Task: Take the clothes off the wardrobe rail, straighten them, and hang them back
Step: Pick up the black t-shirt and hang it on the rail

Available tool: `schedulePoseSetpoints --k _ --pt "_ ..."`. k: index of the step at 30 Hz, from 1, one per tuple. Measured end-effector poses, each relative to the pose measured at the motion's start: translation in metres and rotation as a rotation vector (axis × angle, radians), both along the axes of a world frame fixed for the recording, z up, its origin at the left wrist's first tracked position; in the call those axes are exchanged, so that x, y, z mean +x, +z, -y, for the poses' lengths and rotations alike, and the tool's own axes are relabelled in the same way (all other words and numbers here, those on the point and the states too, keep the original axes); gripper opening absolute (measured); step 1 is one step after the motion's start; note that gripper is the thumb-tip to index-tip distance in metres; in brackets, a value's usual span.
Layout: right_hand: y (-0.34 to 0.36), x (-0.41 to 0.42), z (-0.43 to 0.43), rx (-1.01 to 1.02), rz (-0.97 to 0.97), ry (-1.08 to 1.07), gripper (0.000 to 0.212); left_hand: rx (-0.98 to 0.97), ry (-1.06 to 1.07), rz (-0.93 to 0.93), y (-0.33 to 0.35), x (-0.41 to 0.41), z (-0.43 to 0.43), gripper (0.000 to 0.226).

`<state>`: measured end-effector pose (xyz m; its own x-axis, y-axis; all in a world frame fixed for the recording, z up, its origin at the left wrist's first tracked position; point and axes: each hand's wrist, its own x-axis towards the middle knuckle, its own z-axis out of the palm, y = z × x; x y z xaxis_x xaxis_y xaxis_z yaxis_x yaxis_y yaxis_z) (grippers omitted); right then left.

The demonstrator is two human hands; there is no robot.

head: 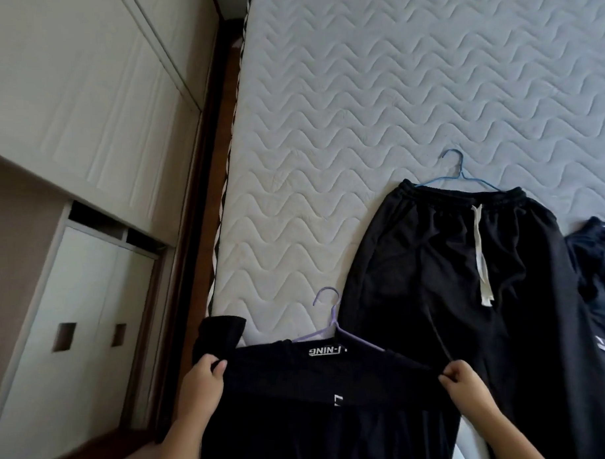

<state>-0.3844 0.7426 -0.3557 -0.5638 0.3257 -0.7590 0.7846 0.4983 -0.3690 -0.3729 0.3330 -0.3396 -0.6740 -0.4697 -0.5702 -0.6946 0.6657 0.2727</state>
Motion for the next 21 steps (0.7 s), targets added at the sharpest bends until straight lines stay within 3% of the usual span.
schedulePoseSetpoints --k 7,21 --pt "0.066 0.069 -0.032 0.051 -0.172 0.055 0.015 0.012 -0.05 -0.061 0.061 0.089 -0.031 0.018" --pt "0.162 0.146 -0.026 0.109 -0.494 0.386 0.015 0.041 0.116 -0.33 0.143 0.229 -0.032 0.025"
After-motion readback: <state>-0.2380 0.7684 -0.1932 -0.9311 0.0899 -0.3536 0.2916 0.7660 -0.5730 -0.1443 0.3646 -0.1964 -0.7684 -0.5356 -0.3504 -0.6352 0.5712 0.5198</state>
